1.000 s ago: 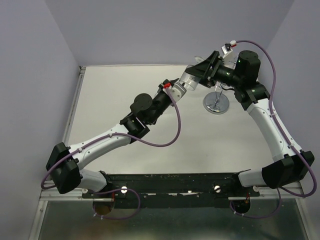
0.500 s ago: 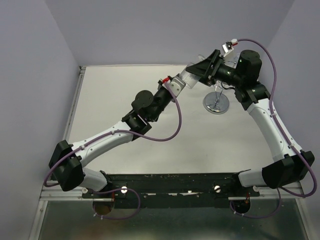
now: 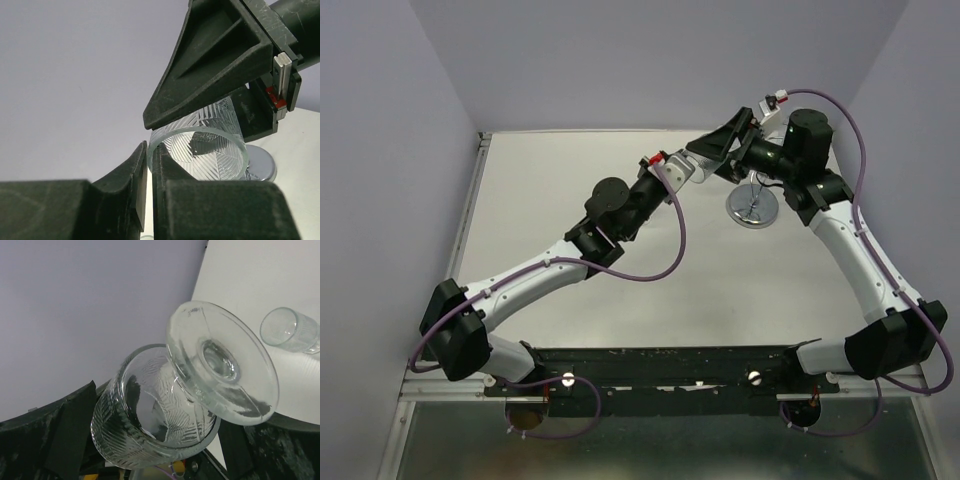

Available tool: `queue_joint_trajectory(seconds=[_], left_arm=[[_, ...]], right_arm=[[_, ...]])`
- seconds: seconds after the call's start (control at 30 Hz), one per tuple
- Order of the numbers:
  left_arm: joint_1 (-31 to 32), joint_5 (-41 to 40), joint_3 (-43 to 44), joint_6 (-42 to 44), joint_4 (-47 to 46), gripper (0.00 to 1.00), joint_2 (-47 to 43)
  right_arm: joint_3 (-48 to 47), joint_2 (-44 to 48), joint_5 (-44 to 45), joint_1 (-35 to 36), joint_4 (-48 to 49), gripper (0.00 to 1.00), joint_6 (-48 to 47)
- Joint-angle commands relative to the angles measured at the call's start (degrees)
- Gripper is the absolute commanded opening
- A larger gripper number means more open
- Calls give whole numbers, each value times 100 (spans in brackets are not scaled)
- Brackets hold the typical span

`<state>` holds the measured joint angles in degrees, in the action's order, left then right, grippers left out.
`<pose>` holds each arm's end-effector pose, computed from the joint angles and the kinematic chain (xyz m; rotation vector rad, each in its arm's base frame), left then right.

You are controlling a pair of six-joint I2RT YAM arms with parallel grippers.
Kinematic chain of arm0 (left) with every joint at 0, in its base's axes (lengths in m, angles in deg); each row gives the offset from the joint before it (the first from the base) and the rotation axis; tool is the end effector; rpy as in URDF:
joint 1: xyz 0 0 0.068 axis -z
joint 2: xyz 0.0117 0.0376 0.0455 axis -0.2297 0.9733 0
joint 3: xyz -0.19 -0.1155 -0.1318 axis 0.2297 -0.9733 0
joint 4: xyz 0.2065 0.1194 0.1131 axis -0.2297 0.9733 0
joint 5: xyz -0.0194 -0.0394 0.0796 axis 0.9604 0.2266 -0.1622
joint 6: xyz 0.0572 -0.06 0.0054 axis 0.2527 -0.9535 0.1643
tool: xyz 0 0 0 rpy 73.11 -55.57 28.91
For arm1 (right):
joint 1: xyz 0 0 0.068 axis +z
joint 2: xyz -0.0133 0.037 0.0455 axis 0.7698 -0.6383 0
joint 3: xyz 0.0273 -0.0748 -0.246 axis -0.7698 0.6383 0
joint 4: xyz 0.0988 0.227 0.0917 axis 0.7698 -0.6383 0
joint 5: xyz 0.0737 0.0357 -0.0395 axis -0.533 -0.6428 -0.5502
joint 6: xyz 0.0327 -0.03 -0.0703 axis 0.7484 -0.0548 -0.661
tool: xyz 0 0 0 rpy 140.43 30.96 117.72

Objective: Take the wine glass off the wine glass rack

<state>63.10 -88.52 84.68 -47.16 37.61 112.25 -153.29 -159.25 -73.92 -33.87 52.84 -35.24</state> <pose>0.2488 -0.2787 0.3926 0.6384 1.1464 -0.3667 0.3206 0.1395 0.4018 0.1185 1.9382 1.4134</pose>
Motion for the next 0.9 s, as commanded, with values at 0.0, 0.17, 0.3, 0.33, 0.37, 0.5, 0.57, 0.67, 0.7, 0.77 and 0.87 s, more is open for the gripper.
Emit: queue_joint_trajectory(seconds=[0.0, 0.17, 0.3, 0.33, 0.37, 0.5, 0.57, 0.67, 0.7, 0.77, 0.87], left_arm=[[-78, 177, 133, 195, -351, 0, -261], [-131, 212, 53, 275, -246, 0, -358], [-201, 230, 9, 257, -211, 0, -402], [-218, 256, 18, 231, -167, 0, -411], [-227, 291, 18, 205, -123, 0, -403], [-236, 554, -8, -50, 123, 0, -402], [-227, 677, -52, -208, 176, 0, -394], [-210, 739, -35, -279, 203, 0, -367], [-219, 757, -35, -270, 159, 0, -332], [-219, 792, -26, -183, 97, 0, -280], [-219, 801, -87, -86, -43, 0, -192]], right_arm=[[42, 179, 171, 32, -86, 100, -194], [-46, 214, 48, 41, -95, 100, -527], [68, 390, 83, 32, -262, 100, -985], [156, 451, 135, 32, -279, 100, -1037], [252, 513, 171, 32, -271, 100, -1064], [455, 636, 224, 32, -148, 100, -1169], [516, 645, 215, 32, -174, 100, -1257], [709, 654, 276, 23, -358, 100, -1407], [823, 663, 320, 14, -411, 100, -1398], [1017, 645, 356, -29, -499, 100, -1285], [1193, 531, 233, -109, -482, 100, -1144]])
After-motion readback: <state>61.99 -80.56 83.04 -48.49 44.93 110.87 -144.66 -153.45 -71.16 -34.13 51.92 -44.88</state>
